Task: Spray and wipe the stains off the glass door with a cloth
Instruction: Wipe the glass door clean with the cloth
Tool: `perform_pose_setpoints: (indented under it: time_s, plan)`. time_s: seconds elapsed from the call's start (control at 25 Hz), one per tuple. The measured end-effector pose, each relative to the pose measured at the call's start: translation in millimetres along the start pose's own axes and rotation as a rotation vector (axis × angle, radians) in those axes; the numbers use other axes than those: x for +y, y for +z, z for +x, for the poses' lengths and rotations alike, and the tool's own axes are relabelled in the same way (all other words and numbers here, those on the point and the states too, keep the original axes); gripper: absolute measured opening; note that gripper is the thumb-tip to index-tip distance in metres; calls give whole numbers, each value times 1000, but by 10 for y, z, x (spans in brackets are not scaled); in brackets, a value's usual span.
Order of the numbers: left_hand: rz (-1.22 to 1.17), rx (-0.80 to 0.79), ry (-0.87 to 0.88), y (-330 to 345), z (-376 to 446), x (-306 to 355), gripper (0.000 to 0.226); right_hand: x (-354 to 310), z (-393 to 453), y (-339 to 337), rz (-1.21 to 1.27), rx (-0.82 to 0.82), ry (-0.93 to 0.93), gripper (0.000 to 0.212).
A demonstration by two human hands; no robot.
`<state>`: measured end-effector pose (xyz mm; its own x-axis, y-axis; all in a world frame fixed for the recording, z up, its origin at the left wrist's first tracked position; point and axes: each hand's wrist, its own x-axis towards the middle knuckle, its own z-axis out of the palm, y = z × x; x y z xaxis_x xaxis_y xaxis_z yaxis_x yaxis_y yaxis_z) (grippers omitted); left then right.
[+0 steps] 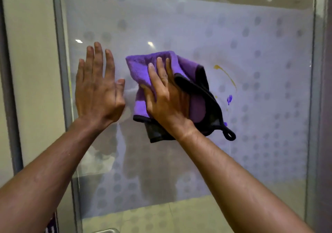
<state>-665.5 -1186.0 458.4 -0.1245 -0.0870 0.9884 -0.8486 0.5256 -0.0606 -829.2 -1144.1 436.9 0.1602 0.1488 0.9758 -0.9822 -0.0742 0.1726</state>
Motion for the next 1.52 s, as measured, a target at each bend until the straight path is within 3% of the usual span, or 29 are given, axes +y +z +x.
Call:
perform_pose_setpoints:
  time_s: [0.24, 0.44, 0.64, 0.8, 1.04, 1.2, 1.32, 1.52]
  plan:
    - [2, -9, 18, 48, -108, 209, 70, 378, 293, -14, -180, 119, 131, 42]
    - [-1, -17, 42, 63, -125, 163, 70, 735, 331, -224, -249, 93, 228, 46]
    - [-14, -10, 39, 70, -139, 178, 70, 1191, 149, -553, -300, -68, 524, 70]
    - [-8, -10, 37, 68, -133, 170, 70, 1354, -306, -737, -339, -71, 653, 65]
    - [12, -1, 33, 86, -132, 197, 71, 1157, -388, -630, -128, 48, 633, 55]
    - [17, 0, 29, 97, -133, 202, 71, 736, -502, -412, -56, 38, 335, 47]
    - [10, -6, 31, 80, -131, 194, 71, 773, -630, -470, -121, -54, 191, 60]
    - [1, -6, 35, 77, -131, 180, 71, 1195, -572, -630, -241, -34, 376, 61]
